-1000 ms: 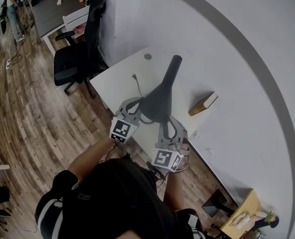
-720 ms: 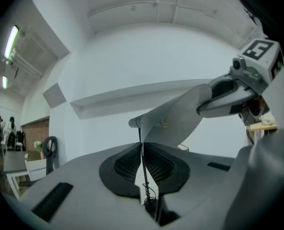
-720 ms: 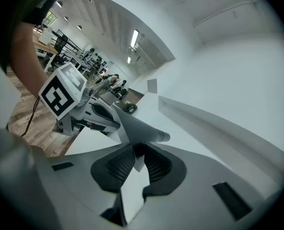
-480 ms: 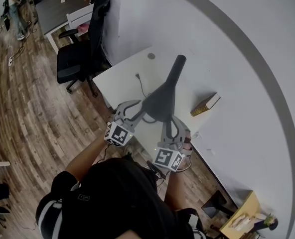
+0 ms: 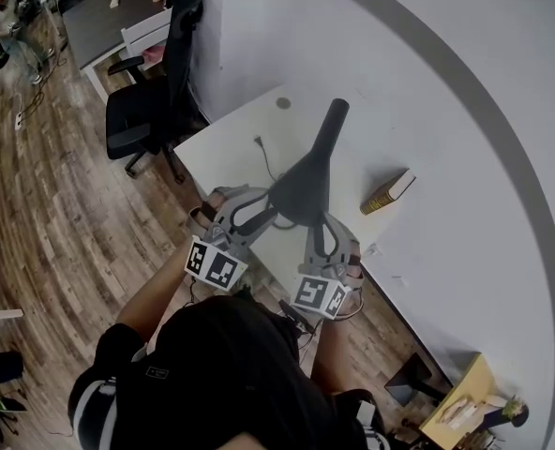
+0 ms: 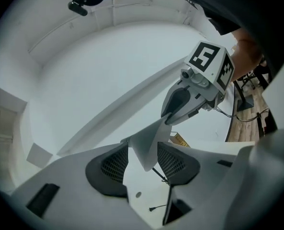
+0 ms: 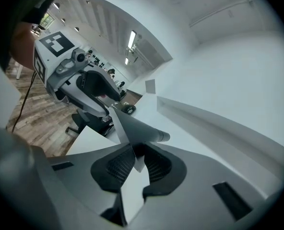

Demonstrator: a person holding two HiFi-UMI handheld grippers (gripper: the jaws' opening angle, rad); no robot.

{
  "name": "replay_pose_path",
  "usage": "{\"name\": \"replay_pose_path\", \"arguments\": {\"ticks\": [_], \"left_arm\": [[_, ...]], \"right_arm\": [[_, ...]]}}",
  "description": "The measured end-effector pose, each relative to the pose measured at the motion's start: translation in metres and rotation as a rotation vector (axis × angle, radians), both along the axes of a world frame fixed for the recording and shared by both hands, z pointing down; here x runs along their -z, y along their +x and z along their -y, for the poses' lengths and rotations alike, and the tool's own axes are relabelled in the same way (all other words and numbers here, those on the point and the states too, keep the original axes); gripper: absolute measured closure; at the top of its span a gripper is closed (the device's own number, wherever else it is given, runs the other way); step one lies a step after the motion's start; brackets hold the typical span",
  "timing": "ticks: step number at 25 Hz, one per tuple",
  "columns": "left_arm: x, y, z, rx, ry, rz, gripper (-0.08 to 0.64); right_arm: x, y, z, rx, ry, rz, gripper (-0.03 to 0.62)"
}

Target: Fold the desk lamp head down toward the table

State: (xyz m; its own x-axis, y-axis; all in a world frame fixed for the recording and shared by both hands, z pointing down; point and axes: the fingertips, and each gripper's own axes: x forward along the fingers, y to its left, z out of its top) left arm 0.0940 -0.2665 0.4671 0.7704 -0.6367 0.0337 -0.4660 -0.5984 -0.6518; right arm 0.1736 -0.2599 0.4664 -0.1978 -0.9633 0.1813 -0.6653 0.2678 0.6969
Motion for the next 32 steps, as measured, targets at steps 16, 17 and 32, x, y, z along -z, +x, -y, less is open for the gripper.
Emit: {"name": "replay_pose_path", "arguments": {"ticks": [16, 17, 32], "left_arm": [[-0.009, 0.024, 0.001, -0.065, 0.139, 0.188, 0.491], [-0.012, 0.024, 0.001, -0.062, 0.152, 0.206, 0.491], [-0.069, 0.032, 0.012, 0.001, 0.269, 0.294, 0.485]], "right_arm": [[-0.007, 0.0, -0.002, -0.003, 0.008, -0.047, 0.523], [-0.01, -0.001, -0.001, -0.003, 0.006, -0.064, 0.52], [-0.067, 0.009, 0.01, -0.036, 0.066, -0.272, 0.505]]}}
